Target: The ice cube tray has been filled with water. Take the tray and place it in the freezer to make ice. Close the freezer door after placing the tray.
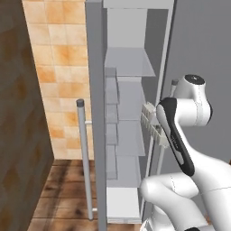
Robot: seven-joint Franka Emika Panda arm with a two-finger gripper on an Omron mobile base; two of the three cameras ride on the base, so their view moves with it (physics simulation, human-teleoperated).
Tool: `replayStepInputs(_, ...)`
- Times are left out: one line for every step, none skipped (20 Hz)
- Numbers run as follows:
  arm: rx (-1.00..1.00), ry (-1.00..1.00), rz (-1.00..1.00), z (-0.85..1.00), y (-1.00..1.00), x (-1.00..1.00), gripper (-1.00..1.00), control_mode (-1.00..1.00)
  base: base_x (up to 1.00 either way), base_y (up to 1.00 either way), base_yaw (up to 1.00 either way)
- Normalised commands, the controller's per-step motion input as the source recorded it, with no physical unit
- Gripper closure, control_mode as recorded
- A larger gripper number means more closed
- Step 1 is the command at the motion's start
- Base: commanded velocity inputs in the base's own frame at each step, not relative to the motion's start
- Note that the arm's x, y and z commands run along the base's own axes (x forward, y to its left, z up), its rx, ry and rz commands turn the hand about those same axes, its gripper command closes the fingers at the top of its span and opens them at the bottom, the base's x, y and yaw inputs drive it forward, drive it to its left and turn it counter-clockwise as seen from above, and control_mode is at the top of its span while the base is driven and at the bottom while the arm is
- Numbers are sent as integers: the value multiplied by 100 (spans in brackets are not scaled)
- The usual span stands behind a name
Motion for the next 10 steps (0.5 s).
replayStepInputs(0,0,0,0,0,0,100,100,0,9,-14)
replayStepInputs(0,0,0,0,0,0,100,100,0,5,-14)
replayStepInputs(0,0,0,0,0,0,100,100,-4,0,-12)
replayStepInputs(0,0,0,0,0,0,100,100,-4,0,-11)
replayStepInputs(0,0,0,0,0,0,100,100,-4,0,-10)
replayStepInputs(0,0,0,0,0,0,100,100,-1,0,-9)
replayStepInputs(0,0,0,0,0,0,100,100,0,1,-7)
replayStepInputs(0,0,0,0,0,0,100,100,0,6,-5)
replayStepInputs(0,0,0,0,0,0,100,100,0,11,-3)
replayStepInputs(0,0,0,0,0,0,100,100,0,14,0)
